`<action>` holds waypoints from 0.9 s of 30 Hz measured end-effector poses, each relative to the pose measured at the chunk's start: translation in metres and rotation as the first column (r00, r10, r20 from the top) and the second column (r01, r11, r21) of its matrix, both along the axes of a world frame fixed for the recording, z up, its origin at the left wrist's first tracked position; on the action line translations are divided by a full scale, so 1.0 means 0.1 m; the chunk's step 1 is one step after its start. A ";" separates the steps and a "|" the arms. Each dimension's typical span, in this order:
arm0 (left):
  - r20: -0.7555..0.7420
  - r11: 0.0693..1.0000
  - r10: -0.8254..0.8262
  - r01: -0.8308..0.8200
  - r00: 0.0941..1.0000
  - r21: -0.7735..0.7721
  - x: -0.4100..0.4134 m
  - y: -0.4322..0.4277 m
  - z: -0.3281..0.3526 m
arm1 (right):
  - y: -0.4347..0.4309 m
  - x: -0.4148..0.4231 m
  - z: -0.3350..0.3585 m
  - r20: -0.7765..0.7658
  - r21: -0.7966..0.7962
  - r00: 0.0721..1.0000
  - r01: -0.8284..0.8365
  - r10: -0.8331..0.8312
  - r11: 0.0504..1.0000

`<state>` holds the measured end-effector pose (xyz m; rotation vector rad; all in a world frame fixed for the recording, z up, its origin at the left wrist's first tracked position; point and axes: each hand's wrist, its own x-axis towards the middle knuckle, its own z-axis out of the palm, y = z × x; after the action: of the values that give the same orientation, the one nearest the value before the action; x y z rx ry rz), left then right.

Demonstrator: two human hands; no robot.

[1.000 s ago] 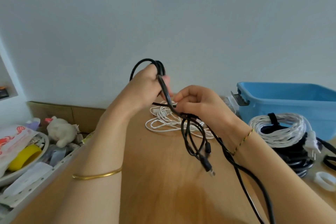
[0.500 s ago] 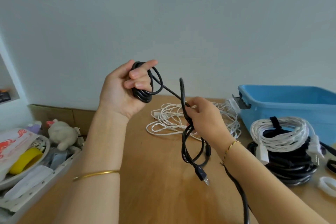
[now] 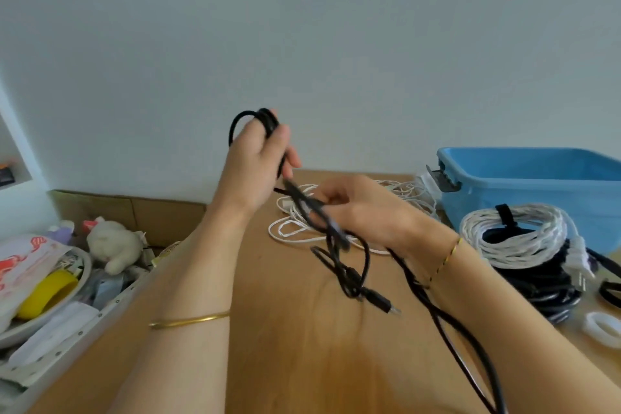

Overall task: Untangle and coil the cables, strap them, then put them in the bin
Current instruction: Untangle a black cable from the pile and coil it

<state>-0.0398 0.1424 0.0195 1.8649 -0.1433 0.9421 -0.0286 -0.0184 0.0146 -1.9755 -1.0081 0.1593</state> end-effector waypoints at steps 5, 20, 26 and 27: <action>-0.338 0.926 0.098 0.039 0.936 0.376 -0.06 -0.15 0.10 | -0.20 0.07 0.10 -0.104 0.251 0.986 0.156 -0.133 0.955; -0.107 0.806 0.354 -0.246 0.929 0.538 -0.21 -0.11 0.23 | -0.35 0.29 0.00 -0.479 0.339 0.853 -0.040 0.208 0.940; 0.072 0.689 0.446 -0.393 0.892 0.609 -0.27 -0.17 0.46 | -0.34 0.25 -0.09 -0.726 0.312 0.667 0.100 0.169 0.945; 0.068 0.678 0.458 -0.398 0.886 0.618 -0.26 -0.18 0.52 | -0.32 0.25 -0.09 -0.776 0.331 0.606 0.153 0.176 0.931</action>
<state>-0.0658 0.1244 0.0713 2.6341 0.0653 1.2242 -0.0039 -0.0507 0.0056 -1.2948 -0.3916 0.7470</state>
